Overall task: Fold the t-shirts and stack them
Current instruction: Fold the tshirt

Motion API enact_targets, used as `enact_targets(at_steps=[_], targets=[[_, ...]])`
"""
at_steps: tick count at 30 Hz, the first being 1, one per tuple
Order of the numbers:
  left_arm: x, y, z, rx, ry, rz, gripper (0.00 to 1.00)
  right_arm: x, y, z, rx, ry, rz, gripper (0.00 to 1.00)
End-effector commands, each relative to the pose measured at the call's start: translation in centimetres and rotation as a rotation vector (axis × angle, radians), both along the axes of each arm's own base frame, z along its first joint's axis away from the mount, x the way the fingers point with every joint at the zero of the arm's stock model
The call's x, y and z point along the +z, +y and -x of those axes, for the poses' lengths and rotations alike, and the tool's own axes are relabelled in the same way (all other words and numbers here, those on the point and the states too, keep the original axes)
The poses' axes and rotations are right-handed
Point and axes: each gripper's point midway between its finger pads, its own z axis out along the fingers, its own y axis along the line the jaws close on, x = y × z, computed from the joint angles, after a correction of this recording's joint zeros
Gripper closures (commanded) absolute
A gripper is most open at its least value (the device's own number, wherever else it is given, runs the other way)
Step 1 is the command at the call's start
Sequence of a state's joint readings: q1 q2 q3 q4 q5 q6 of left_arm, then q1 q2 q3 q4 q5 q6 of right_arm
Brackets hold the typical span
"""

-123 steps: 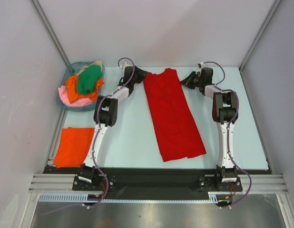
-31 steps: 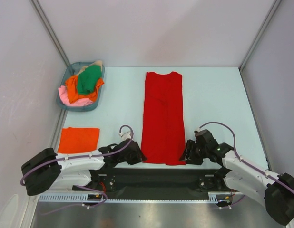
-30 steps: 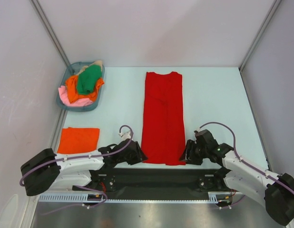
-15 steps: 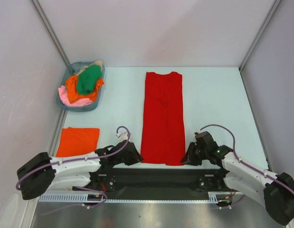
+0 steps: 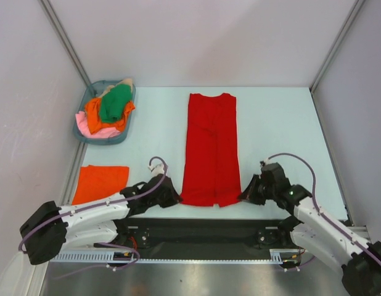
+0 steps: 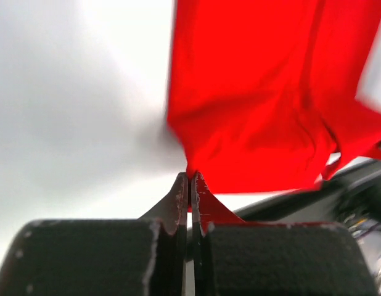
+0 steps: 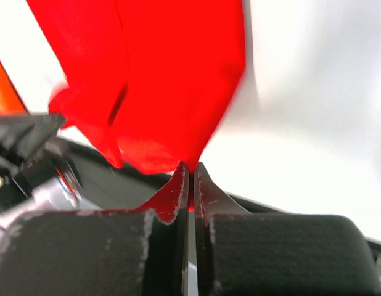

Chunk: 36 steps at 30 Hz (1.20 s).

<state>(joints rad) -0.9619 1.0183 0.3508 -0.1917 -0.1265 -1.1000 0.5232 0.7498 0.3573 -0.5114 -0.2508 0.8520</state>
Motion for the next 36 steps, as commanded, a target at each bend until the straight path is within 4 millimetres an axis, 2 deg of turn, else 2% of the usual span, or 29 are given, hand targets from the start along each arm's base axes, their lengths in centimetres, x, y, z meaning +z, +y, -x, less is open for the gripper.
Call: enact_targets(at_steps=[1,2,3,4,5,6,7,8,9,10,11,12,13,14,15,16,17,19,24,26,27,30,32,36], targets=[[4.3,0.1,-4.7,0.060,-0.118,0.033,1.00,3.1,-0.4,-4.9,-0.029,-0.111,0.007,1.00],[4.3,0.1,-5.7,0.054,-0.133,0.023,1.00,2.8,-0.3,-5.6,-0.016,-0.088,0.002,1.00],[6.0,0.1,-8.0,0.091,-0.175,0.049,1.00,3.7,-0.8,-7.7,-0.036,-0.125,0.000,1.00],[6.3,0.0,-9.0,0.096,-0.185,0.042,1.00,4.4,-0.6,-9.3,-0.031,-0.169,-0.010,1.00],[5.6,-0.1,-9.8,0.076,-0.173,0.014,1.00,3.4,-0.4,-10.4,-0.018,-0.123,-0.010,1.00],[7.3,-0.4,-12.1,0.099,-0.208,0.037,1.00,5.2,-0.2,-12.9,-0.002,-0.184,-0.019,1.00],[7.5,-0.6,-13.1,0.101,-0.210,0.036,1.00,5.8,0.2,-14.4,0.009,-0.201,-0.025,1.00],[7.9,-0.8,-14.1,0.100,-0.215,0.038,1.00,5.9,0.6,-15.5,0.025,-0.201,-0.032,1.00],[8.1,-1.1,-16.2,0.107,-0.218,0.031,1.00,4.6,0.7,-16.7,0.027,-0.164,-0.016,1.00],[8.4,-1.1,-17.3,0.115,-0.221,0.031,1.00,6.2,0.9,-19.2,0.032,-0.212,-0.021,1.00],[8.3,-1.2,-18.4,0.120,-0.220,0.026,1.00,6.1,1.0,-20.1,0.037,-0.204,-0.030,1.00],[8.6,-1.5,-20.3,0.126,-0.233,0.025,1.00,5.1,1.1,-21.3,0.038,-0.181,-0.026,1.00],[8.4,-1.6,-21.2,0.129,-0.232,0.018,1.00,5.2,1.1,-22.2,0.035,-0.186,-0.030,1.00],[8.4,-1.6,-22.1,0.133,-0.232,0.011,1.00,6.2,1.2,-23.9,0.038,-0.222,-0.036,1.00],[8.0,-2.1,-23.1,0.123,-0.217,0.019,1.00,6.0,1.3,-24.6,0.043,-0.216,-0.038,1.00],[7.9,-2.2,-23.7,0.127,-0.210,0.021,1.00,4.8,1.5,-25.1,0.054,-0.179,-0.042,1.00],[8.0,-2.2,-24.2,0.134,-0.214,0.029,1.00,5.6,1.9,-26.3,0.072,-0.200,-0.057,1.00],[7.6,-2.0,-25.2,0.148,-0.212,0.030,1.00,4.6,1.5,-27.0,0.067,-0.170,-0.045,1.00],[7.4,-1.8,-27.0,0.149,-0.211,0.034,1.00,4.3,-0.1,-28.6,0.037,-0.177,-0.049,1.00],[6.6,-1.9,-27.5,0.122,-0.196,0.032,1.00,3.9,-0.3,-28.9,0.040,-0.173,-0.058,1.00],[7.0,-2.2,-28.1,0.113,-0.205,0.034,1.00,4.0,-0.6,-29.3,0.036,-0.181,-0.059,1.00],[6.4,-2.8,-29.0,0.077,-0.175,0.035,0.99,3.4,-0.8,-29.8,0.046,-0.170,-0.077,1.00],[5.5,-2.7,-29.5,0.075,-0.148,0.026,1.00,2.6,-0.9,-30.0,0.049,-0.159,-0.080,1.00],[5.0,-2.6,-30.3,0.077,-0.146,0.021,1.00,1.7,-1.2,-30.5,0.052,-0.153,-0.103,1.00]])
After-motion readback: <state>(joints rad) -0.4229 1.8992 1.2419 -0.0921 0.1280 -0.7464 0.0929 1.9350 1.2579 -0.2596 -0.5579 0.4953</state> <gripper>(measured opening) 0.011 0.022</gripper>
